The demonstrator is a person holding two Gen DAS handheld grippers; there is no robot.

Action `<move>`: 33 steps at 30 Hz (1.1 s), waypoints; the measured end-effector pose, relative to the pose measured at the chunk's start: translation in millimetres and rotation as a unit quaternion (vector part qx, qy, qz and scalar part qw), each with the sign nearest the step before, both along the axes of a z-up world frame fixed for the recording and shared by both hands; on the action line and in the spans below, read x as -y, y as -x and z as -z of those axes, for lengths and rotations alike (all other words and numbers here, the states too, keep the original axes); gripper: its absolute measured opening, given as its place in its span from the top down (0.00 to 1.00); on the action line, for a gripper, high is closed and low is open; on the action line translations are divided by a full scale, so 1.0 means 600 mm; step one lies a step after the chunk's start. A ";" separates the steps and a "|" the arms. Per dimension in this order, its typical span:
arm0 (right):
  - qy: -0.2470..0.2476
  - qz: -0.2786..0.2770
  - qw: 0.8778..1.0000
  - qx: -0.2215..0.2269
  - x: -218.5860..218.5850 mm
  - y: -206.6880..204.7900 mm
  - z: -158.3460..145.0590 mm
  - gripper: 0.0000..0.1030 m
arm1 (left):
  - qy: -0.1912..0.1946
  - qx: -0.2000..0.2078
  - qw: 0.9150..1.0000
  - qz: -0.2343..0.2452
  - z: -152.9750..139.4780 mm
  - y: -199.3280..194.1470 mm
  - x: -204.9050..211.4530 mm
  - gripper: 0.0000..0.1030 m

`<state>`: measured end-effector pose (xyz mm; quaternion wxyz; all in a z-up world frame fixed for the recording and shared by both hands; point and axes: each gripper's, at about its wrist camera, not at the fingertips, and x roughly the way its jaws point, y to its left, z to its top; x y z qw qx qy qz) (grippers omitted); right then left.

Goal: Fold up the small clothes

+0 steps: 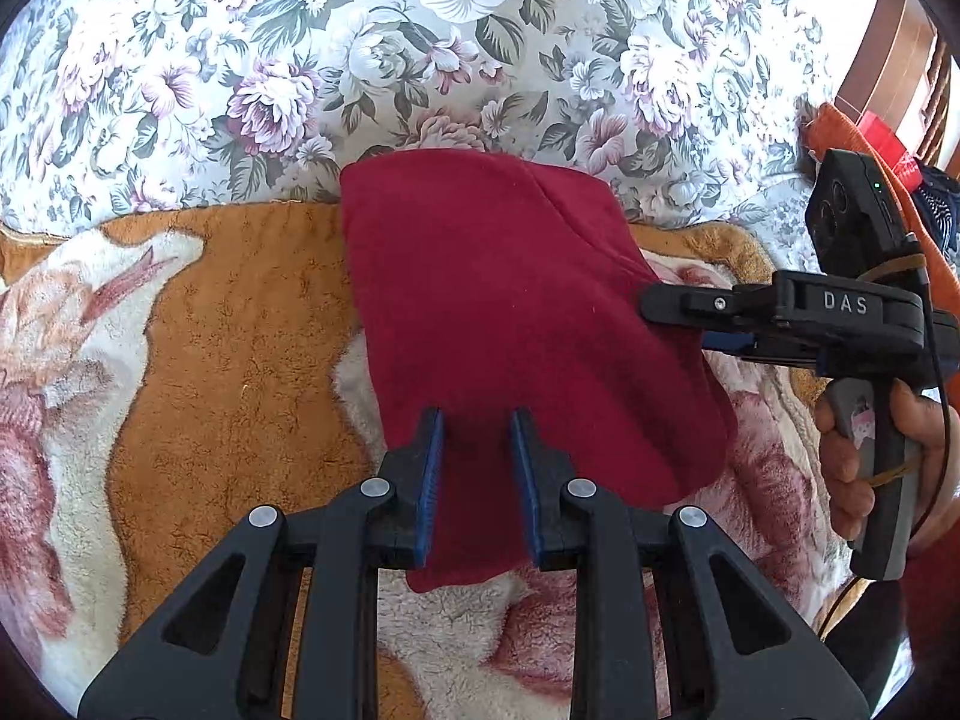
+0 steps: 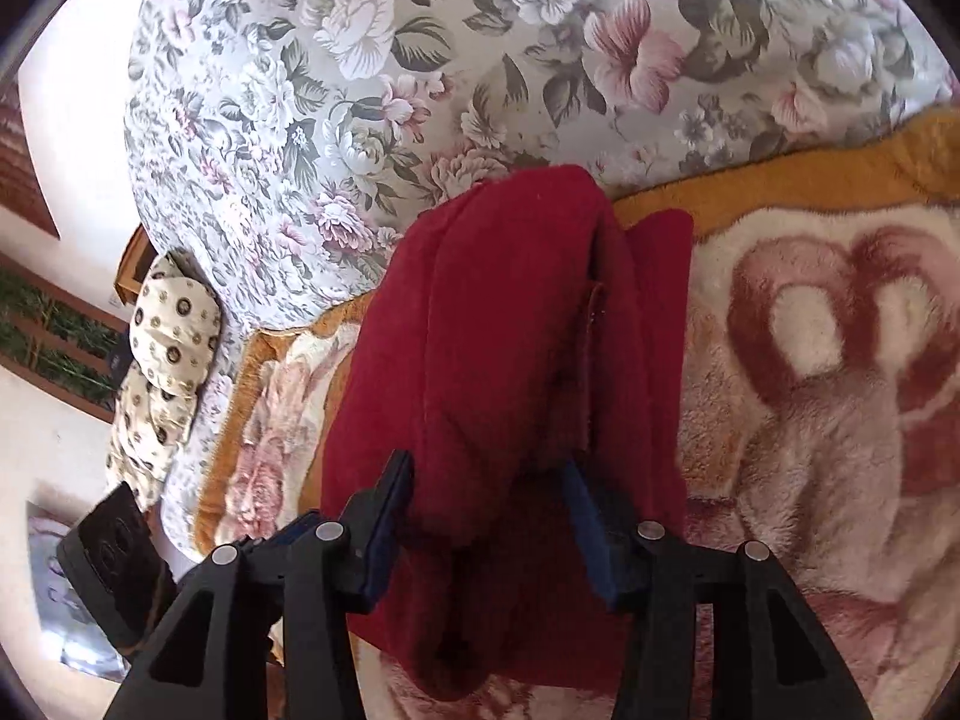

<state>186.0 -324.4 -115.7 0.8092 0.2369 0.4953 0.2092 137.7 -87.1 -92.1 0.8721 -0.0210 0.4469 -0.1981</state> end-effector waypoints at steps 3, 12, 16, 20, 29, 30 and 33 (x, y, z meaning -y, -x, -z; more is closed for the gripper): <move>-0.010 -0.011 1.000 -0.011 0.001 -0.007 0.009 0.45 | 0.003 0.001 1.000 -0.004 0.003 0.000 -0.001 0.78; -0.013 -0.023 1.000 -0.005 -0.013 -0.026 0.018 0.72 | 0.009 -0.013 1.000 -0.014 0.009 -0.006 -0.005 0.78; 0.072 -0.047 0.995 0.053 -0.025 -0.001 -0.035 0.81 | 0.009 0.000 1.000 -0.011 -0.011 -0.002 0.004 0.78; 0.152 -0.067 0.983 0.079 -0.023 0.013 -0.078 0.81 | 0.019 0.019 1.000 -0.015 -0.031 -0.005 0.012 0.64; 0.240 -0.048 0.969 0.039 0.013 -0.006 -0.002 0.82 | -0.003 -0.026 1.000 -0.009 0.021 -0.028 0.056 0.48; 0.234 -0.045 0.970 0.048 0.015 -0.005 -0.005 0.81 | -0.003 -0.026 1.000 -0.012 0.021 -0.028 0.055 0.48; 0.206 -0.038 0.977 0.041 0.032 -0.003 -0.029 0.76 | -0.010 -0.020 1.000 -0.011 0.004 -0.027 0.048 0.48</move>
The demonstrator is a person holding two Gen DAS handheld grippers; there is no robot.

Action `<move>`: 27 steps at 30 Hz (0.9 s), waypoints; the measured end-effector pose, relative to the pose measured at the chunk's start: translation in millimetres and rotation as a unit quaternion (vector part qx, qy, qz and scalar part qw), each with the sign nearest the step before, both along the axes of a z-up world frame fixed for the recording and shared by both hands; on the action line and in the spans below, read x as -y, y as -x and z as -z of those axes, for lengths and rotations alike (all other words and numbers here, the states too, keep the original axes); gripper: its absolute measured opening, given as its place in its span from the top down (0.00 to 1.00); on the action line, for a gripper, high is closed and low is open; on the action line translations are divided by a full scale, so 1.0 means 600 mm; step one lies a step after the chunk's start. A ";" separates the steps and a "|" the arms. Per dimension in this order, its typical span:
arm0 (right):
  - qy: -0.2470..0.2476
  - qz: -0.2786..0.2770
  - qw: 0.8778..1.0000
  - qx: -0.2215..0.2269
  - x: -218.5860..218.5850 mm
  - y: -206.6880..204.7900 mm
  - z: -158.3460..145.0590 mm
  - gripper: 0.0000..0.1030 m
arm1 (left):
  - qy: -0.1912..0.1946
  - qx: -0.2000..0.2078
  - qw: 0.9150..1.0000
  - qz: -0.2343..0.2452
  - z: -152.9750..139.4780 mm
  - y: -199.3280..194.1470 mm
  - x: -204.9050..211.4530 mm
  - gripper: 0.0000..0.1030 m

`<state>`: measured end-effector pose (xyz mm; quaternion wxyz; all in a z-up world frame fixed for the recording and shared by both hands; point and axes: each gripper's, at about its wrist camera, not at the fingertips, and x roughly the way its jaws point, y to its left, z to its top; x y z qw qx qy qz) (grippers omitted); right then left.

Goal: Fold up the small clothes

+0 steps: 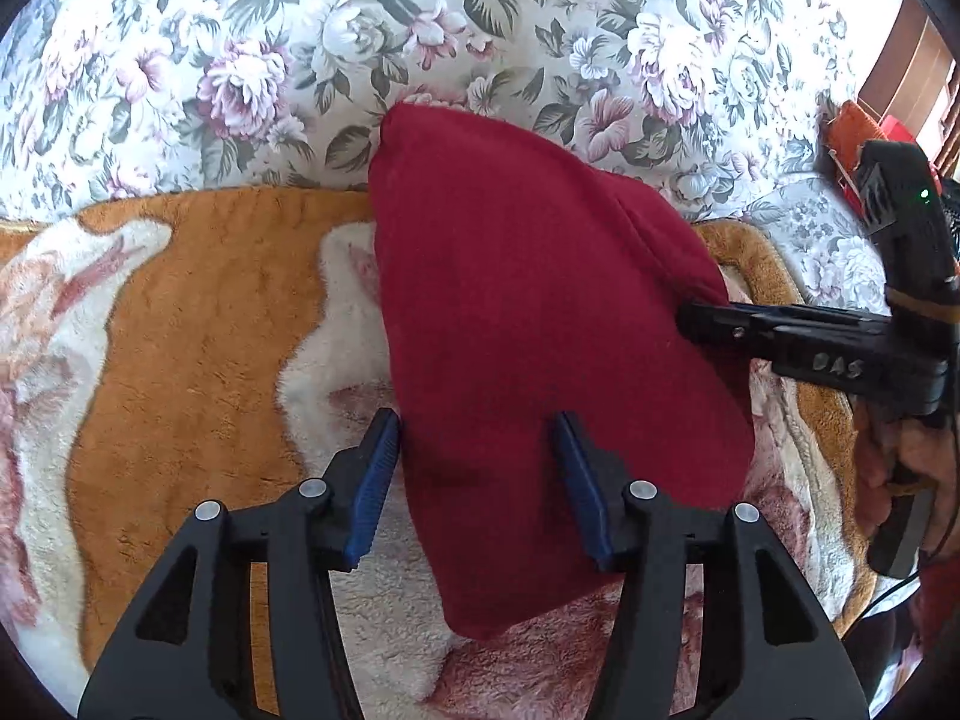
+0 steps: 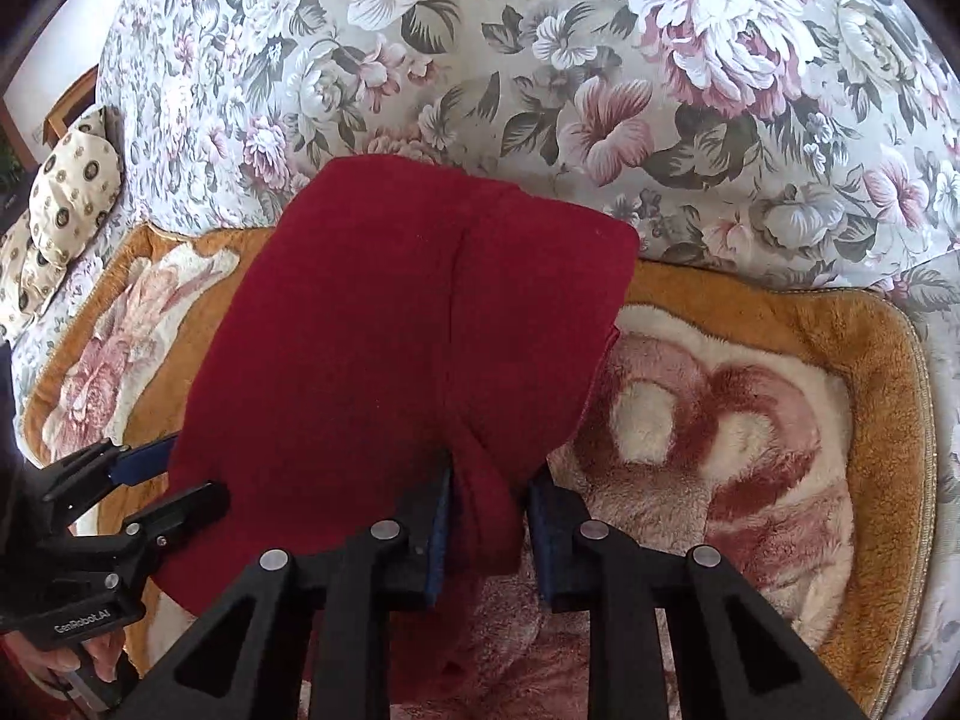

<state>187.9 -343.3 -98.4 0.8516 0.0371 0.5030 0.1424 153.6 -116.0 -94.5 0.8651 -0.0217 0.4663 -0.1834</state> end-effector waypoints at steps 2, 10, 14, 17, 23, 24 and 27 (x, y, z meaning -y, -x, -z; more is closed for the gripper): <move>-0.007 0.005 1.000 0.010 0.008 0.006 -0.029 0.76 | -0.014 0.030 0.999 -0.004 -0.023 0.003 -0.003 0.48; 0.017 -0.001 0.999 0.049 -0.053 -0.042 -0.070 0.76 | -0.045 0.031 0.998 -0.023 -0.028 -0.048 0.014 0.48; 0.036 0.001 0.999 0.023 -0.080 -0.079 -0.020 0.76 | -0.053 0.015 0.998 -0.026 -0.001 -0.056 0.014 0.45; 0.043 0.004 0.998 0.034 -0.086 -0.090 -0.004 0.75 | -0.045 0.018 0.998 -0.034 0.008 -0.057 0.006 0.37; 0.051 0.001 0.998 0.027 -0.094 -0.095 -0.008 0.75 | -0.037 0.010 0.998 -0.041 0.015 -0.059 -0.001 0.33; 0.049 0.000 0.998 0.028 -0.094 -0.087 -0.016 0.75 | -0.036 0.009 0.998 -0.042 0.014 -0.057 -0.003 0.33; 0.039 -0.012 0.999 0.033 -0.098 -0.049 -0.039 0.75 | -0.035 0.005 0.999 -0.041 0.008 -0.046 -0.008 0.33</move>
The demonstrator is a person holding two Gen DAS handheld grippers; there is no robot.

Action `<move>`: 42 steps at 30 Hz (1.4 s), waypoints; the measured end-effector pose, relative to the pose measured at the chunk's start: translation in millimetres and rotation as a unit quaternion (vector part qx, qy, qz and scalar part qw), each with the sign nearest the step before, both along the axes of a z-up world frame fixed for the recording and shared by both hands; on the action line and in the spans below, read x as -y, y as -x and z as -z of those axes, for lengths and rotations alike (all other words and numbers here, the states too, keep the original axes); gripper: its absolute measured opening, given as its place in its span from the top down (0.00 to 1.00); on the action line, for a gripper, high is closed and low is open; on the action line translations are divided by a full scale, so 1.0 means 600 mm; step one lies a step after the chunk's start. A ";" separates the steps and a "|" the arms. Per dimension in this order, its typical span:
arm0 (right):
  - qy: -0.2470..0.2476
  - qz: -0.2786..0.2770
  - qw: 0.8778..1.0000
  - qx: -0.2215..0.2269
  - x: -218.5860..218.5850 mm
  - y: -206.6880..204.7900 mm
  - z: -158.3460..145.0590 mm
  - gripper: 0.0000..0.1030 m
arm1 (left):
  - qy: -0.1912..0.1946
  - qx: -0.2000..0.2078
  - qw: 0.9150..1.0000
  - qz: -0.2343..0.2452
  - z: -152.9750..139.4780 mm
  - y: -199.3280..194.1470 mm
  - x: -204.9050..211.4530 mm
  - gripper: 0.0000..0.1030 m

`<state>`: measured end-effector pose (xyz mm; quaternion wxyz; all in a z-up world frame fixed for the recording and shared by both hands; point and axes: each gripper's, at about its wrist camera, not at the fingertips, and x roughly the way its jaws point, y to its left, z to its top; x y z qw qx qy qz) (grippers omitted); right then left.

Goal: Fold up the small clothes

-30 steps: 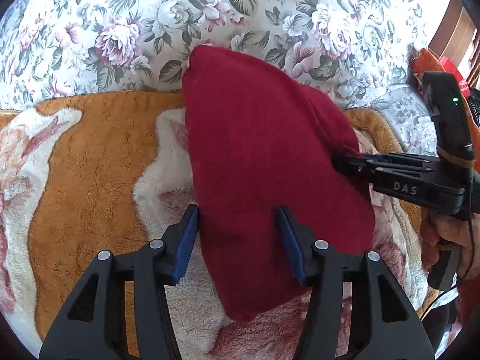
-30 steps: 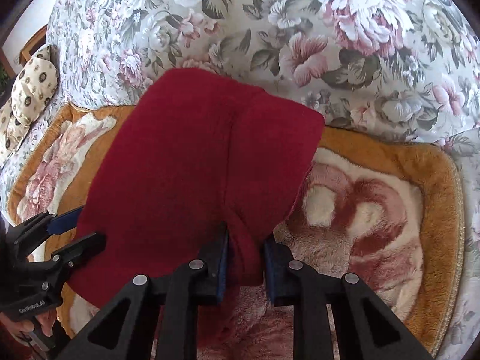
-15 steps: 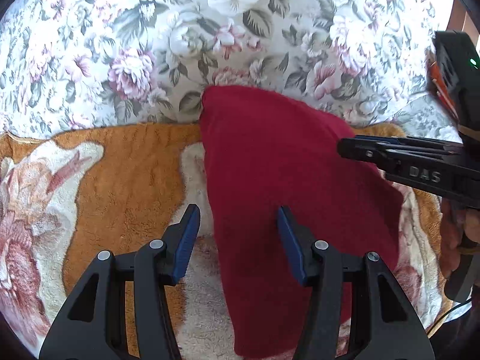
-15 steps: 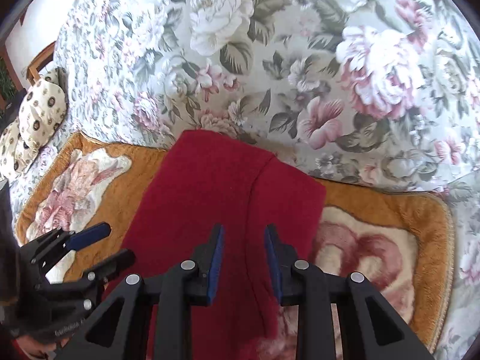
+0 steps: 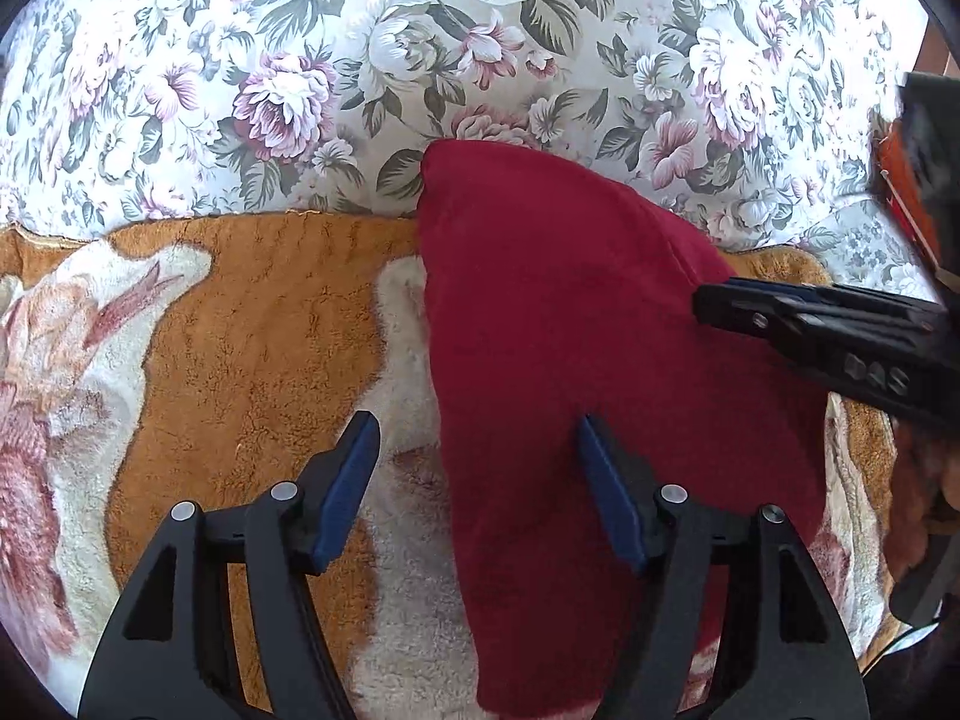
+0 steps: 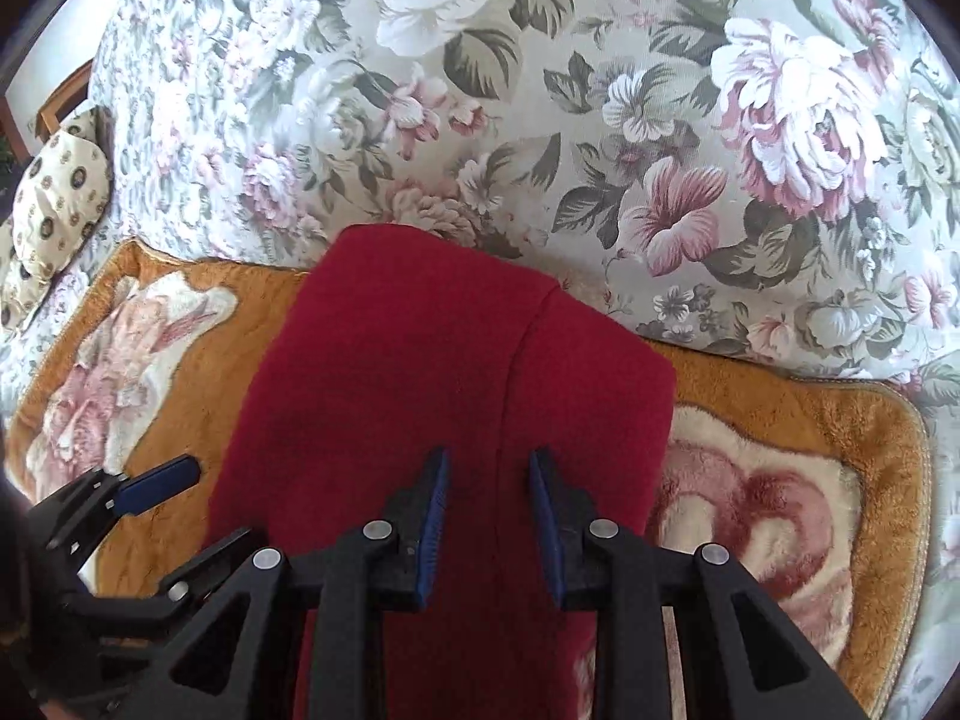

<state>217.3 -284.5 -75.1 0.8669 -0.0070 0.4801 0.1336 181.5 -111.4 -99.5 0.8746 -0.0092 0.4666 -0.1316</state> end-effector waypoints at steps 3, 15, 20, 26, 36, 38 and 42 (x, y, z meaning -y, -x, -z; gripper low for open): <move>0.013 -0.025 1.000 0.004 -0.009 0.048 -0.012 0.75 | -0.016 0.010 1.000 0.005 -0.006 0.016 0.002 0.33; 0.035 -0.027 0.999 -0.026 -0.011 0.138 0.040 0.75 | -0.026 0.012 1.000 0.003 0.008 0.051 0.002 0.33; 0.031 -0.023 0.999 -0.033 -0.010 0.134 0.067 0.75 | -0.026 0.009 1.000 0.001 0.017 0.053 0.003 0.33; -0.064 0.004 0.998 -0.019 0.047 0.135 0.032 0.63 | 0.024 -0.013 1.000 0.004 -0.001 0.042 -0.019 0.33; -0.119 0.079 0.990 -0.007 0.131 0.089 0.020 0.35 | 0.125 -0.075 0.989 -0.020 -0.002 -0.038 -0.054 0.23; -0.133 0.085 0.987 -0.025 0.146 0.073 0.037 0.35 | 0.133 -0.086 0.987 -0.009 0.007 -0.051 -0.046 0.23; -0.205 0.064 0.976 -0.042 0.157 0.046 0.073 0.35 | 0.161 -0.110 0.981 -0.001 0.031 -0.072 -0.035 0.19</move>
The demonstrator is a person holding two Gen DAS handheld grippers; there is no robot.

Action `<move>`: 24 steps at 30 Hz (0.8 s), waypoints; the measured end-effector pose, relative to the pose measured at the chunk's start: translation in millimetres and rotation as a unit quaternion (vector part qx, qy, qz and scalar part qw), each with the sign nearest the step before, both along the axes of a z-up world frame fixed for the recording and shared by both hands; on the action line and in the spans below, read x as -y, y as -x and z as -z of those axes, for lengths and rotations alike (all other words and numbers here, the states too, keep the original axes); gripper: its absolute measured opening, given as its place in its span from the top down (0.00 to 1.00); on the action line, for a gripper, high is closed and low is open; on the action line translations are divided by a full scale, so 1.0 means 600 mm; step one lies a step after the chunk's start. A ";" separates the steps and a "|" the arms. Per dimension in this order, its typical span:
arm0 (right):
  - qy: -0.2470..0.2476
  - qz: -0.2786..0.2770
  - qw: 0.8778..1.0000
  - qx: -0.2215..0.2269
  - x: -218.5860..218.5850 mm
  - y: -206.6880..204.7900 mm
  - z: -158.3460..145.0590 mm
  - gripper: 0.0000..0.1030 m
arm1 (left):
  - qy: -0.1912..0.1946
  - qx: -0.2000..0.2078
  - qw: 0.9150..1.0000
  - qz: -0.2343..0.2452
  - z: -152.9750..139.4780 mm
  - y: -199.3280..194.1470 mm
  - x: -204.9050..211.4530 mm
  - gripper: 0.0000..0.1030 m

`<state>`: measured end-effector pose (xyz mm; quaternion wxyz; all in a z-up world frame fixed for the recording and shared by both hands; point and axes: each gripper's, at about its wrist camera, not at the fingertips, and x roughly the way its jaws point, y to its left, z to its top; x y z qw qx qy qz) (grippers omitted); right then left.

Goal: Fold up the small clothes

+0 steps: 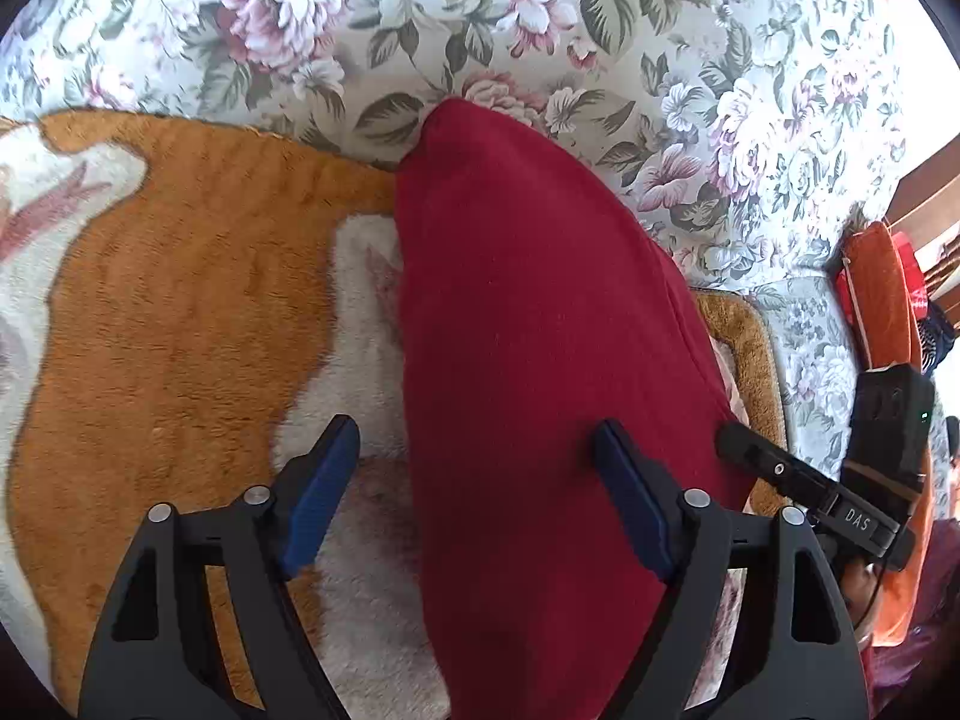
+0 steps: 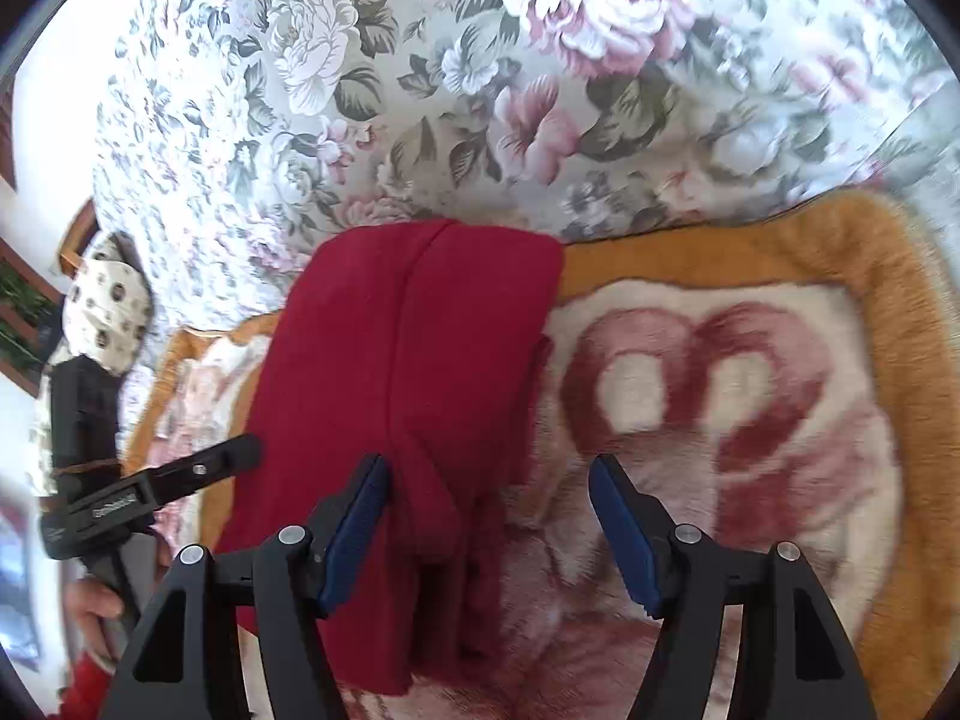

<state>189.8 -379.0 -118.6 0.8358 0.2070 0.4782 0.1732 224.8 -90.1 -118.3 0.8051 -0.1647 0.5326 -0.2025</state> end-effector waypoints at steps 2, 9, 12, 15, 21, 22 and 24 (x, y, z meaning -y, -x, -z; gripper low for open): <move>-0.039 -0.007 0.999 -0.008 -0.001 -0.011 0.019 0.34 | 0.015 -0.010 1.000 -0.002 0.012 -0.010 0.002 0.16; -0.127 -0.020 0.991 -0.031 -0.028 -0.031 0.057 0.43 | 0.059 -0.019 0.998 0.016 0.029 -0.017 0.011 0.26; -0.109 -0.021 0.994 -0.007 -0.041 -0.016 0.037 0.60 | 0.046 -0.002 0.998 0.032 0.017 -0.006 0.014 0.33; -0.099 -0.028 0.995 0.006 -0.051 0.004 0.008 0.65 | 0.050 0.006 0.998 0.038 -0.007 0.013 0.005 0.37; -0.093 -0.067 0.993 0.032 -0.086 0.078 -0.060 0.65 | 0.053 0.036 0.997 0.051 -0.071 0.097 -0.037 0.37; -0.093 -0.072 0.992 0.033 -0.093 0.090 -0.065 0.65 | 0.049 0.041 0.997 0.050 -0.079 0.115 -0.046 0.37; -0.097 -0.084 0.991 0.031 -0.111 0.118 -0.070 0.65 | 0.039 0.043 0.997 0.046 -0.084 0.148 -0.060 0.37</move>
